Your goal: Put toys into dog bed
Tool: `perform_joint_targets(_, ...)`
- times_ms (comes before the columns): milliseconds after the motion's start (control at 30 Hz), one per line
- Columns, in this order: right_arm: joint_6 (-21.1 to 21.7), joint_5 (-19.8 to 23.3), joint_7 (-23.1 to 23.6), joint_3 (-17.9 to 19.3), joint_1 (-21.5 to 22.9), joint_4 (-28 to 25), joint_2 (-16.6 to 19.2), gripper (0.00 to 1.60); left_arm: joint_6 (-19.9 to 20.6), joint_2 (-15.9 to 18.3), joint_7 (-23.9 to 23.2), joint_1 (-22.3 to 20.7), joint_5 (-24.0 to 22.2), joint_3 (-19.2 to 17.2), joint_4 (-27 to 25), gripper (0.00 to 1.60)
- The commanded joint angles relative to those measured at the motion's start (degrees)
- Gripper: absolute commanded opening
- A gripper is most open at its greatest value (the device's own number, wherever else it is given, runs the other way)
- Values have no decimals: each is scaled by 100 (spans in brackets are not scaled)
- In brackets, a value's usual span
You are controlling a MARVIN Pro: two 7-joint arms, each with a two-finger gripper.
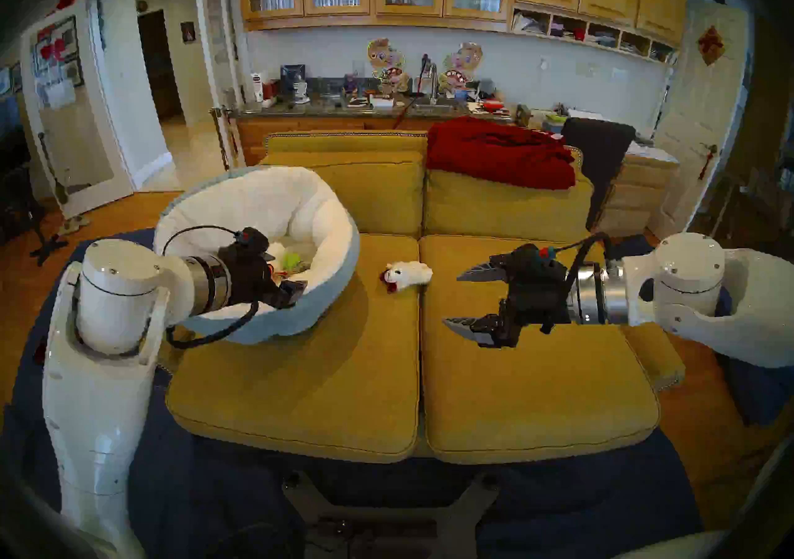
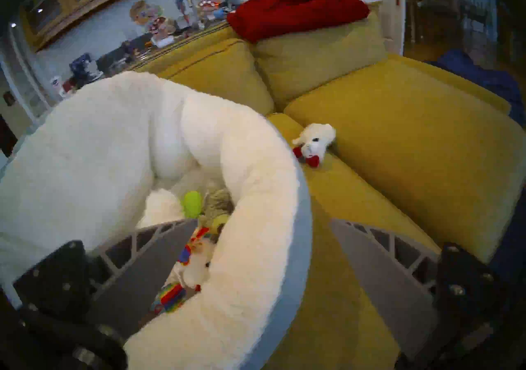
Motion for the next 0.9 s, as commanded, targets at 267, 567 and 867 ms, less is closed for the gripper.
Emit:
perform_joint_targets(267,-82,2,-3,117,139,7,-14,160,-481,1130,-843,-60,-594,60,371,160)
perform_joint_targets(567,-86,2,-1,110,146,7,-14,160,-385,1236,-657,-347,-846,432,585,160)
perform_joint_targets(867,-86,3,-1,106,150,7,-14,160,-339,1140,-530,-517,-1034,512,656,160)
